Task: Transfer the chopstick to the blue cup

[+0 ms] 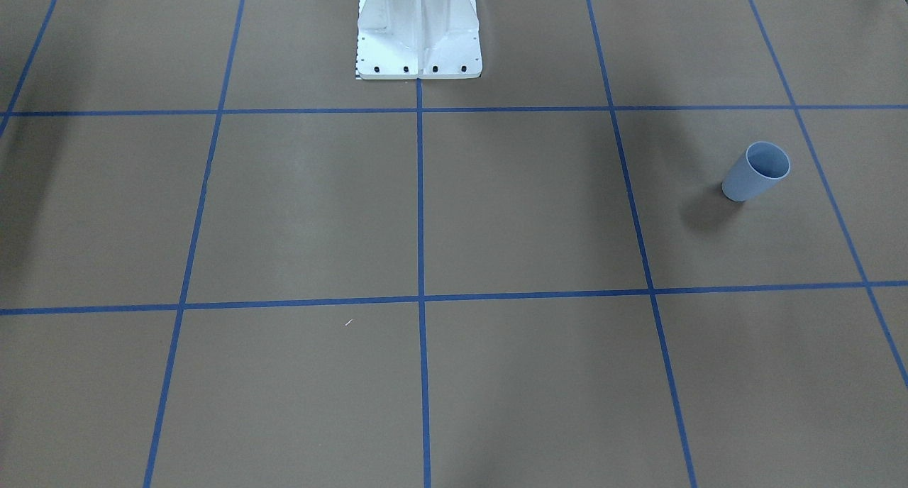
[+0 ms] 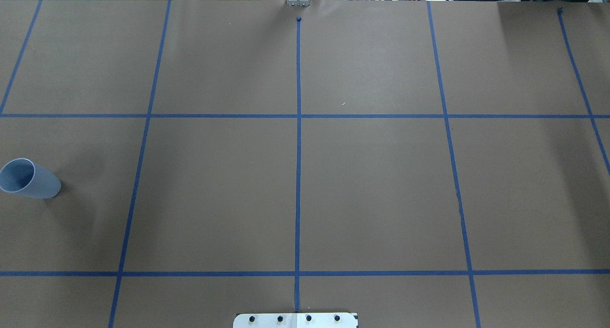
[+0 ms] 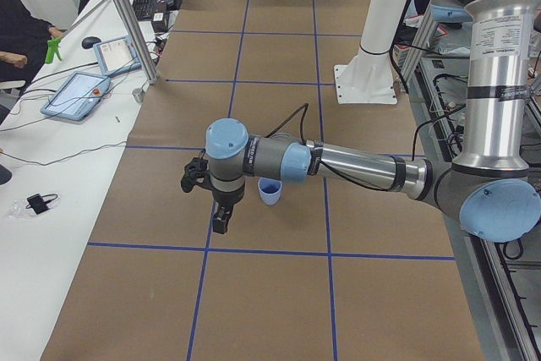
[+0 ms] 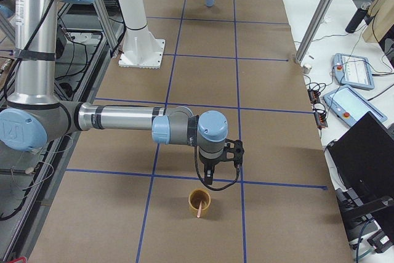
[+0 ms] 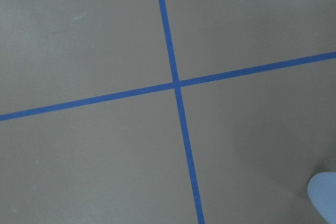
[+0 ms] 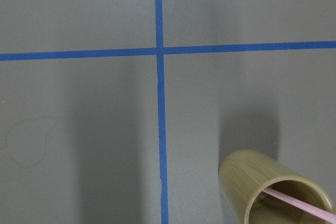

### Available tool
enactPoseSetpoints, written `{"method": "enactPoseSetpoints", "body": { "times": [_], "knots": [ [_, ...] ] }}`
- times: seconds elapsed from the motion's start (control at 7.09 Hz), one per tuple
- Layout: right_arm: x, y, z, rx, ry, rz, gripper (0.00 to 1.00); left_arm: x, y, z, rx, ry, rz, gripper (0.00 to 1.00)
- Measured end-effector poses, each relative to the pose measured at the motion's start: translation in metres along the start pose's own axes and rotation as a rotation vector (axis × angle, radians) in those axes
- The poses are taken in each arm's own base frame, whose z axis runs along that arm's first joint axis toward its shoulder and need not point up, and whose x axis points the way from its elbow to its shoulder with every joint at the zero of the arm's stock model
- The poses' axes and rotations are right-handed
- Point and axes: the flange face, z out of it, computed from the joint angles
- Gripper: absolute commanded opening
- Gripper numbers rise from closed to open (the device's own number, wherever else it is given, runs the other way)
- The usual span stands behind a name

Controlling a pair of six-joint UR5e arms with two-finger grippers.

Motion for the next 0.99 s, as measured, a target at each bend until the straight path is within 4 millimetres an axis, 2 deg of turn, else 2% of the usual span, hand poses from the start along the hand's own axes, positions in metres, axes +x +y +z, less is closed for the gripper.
{"method": "enactPoseSetpoints", "body": {
  "times": [0.14,0.42,0.56,0.85,0.99],
  "knots": [
    [-0.003,-0.004,-0.003,0.005,0.004,-0.010,1.00,0.016,-0.008,0.003,0.005,0.049,-0.041,0.98],
    [-0.002,-0.005,-0.002,0.004,0.005,-0.003,1.00,0.066,-0.013,0.029,-0.030,0.122,-0.166,0.98],
    [0.000,-0.003,0.001,-0.001,0.005,0.006,1.00,0.082,-0.005,0.045,-0.044,0.139,-0.193,0.98],
    [0.002,-0.002,0.002,-0.004,0.005,0.011,1.00,0.096,0.029,0.074,-0.057,0.164,-0.191,0.98],
    [0.001,-0.002,0.002,-0.002,0.003,0.010,1.00,0.103,0.038,0.086,-0.074,0.171,-0.176,0.98]
  ]
}}
